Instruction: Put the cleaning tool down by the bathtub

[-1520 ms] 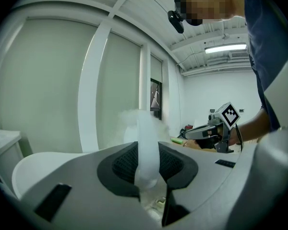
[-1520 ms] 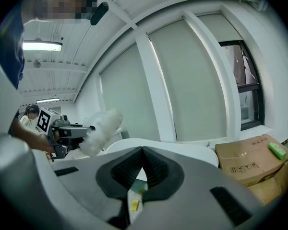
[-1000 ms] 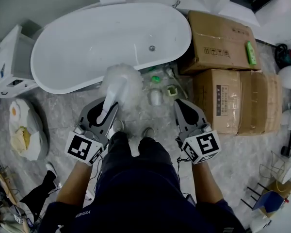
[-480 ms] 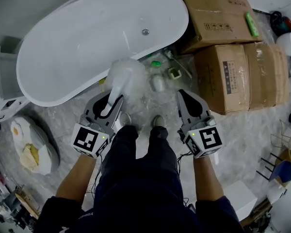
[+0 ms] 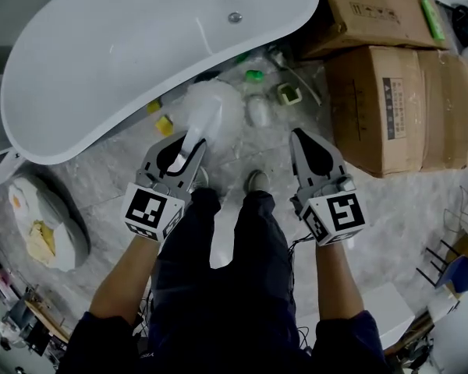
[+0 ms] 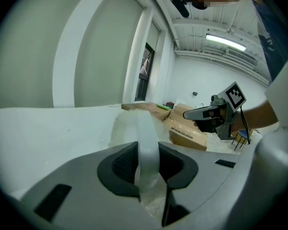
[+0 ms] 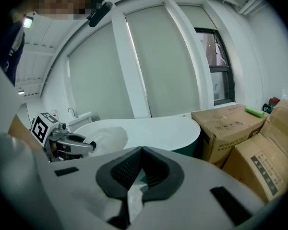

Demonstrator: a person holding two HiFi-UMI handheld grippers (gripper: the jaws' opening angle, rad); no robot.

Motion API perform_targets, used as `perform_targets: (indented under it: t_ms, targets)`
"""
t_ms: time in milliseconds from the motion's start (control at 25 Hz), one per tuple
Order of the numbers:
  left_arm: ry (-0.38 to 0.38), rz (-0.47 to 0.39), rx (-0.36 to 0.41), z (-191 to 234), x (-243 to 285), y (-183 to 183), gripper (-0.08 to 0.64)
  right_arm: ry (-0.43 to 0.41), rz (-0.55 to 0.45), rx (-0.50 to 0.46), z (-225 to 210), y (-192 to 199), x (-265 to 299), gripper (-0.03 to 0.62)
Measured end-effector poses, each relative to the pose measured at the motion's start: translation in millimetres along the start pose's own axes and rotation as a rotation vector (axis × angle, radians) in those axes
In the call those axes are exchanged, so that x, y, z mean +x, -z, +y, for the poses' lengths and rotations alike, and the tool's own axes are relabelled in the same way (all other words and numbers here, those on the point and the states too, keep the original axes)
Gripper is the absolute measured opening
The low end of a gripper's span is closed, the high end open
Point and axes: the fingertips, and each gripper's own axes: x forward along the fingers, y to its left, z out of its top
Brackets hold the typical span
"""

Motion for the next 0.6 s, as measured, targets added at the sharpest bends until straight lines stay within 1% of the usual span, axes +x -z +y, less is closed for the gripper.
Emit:
perform_targets:
  t_ms: [320, 600]
  targets:
    - [-0.028, 0.052, -0.031, 6, 76, 102, 0.107, -0.011, 0.023, 0.008, -49, 101, 40, 0.005]
    - [-0.043, 0.112, -0.066, 25, 147, 195, 0.107, 0.005, 0.030, 0.013, -94, 180, 82, 0.005]
